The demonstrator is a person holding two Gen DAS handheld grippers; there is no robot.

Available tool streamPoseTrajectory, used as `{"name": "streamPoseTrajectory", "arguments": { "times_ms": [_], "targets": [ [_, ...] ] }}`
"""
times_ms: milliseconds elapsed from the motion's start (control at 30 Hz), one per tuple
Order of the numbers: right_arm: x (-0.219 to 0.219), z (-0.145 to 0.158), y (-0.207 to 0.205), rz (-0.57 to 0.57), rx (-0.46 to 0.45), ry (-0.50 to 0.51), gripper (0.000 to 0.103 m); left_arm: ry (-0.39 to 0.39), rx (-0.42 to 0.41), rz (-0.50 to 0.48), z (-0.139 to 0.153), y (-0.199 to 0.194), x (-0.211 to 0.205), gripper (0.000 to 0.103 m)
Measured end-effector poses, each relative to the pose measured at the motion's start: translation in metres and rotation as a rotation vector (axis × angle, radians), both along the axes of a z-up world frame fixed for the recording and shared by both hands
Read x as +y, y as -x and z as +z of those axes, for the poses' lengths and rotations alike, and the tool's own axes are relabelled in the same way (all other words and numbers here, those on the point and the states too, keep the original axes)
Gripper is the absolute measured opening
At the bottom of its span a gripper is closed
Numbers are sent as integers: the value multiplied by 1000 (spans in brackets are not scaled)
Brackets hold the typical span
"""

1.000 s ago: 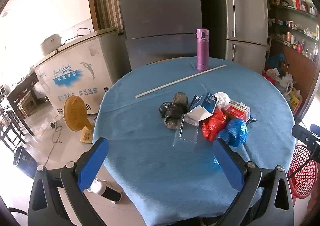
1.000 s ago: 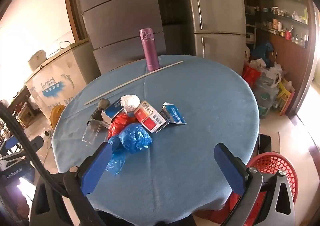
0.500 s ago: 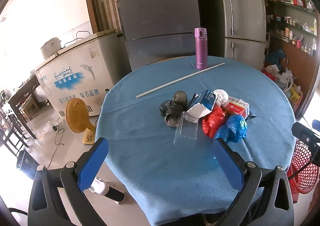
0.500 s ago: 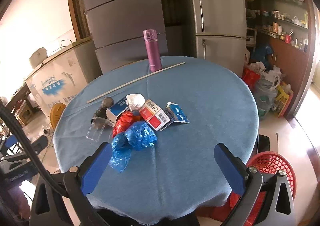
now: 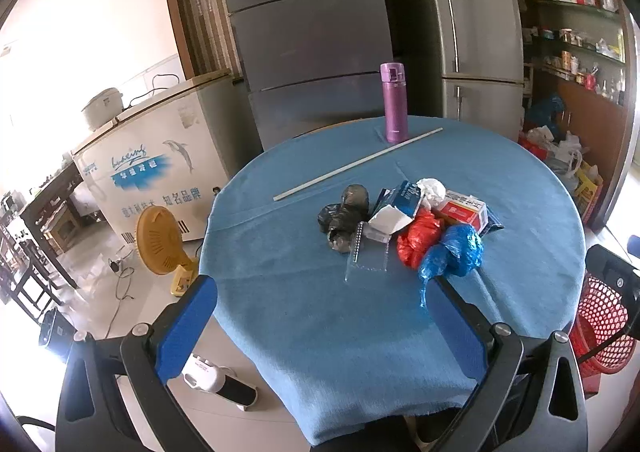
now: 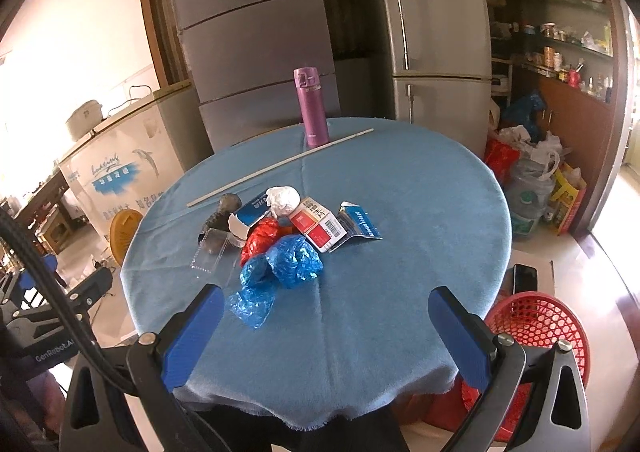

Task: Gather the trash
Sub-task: 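Move both tools toward the trash pile on the table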

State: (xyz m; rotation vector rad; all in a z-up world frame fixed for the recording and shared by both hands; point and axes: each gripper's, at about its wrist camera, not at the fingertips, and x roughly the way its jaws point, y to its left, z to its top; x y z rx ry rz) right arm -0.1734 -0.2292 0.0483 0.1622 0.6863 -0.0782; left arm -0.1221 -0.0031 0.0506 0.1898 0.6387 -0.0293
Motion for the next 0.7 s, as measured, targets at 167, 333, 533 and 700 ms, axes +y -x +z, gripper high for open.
{"name": "streamPoseTrajectory", "arguments": {
  "times_ms": [167,333,533,700],
  "targets": [
    [0,4,6,-8,-10,3,103,-3,6,-23,-2,5,-3,103],
    [1,5,8,-7,-10,7,103,0,14,-36,-4,6,-4,103],
    [3,2,3,-5,2,8,103,10,27,-40,-7,2,-2,103],
    [6,-1,-3,-2,14,13,103,19,43,-37,-11,-5,0,103]
  ]
}}
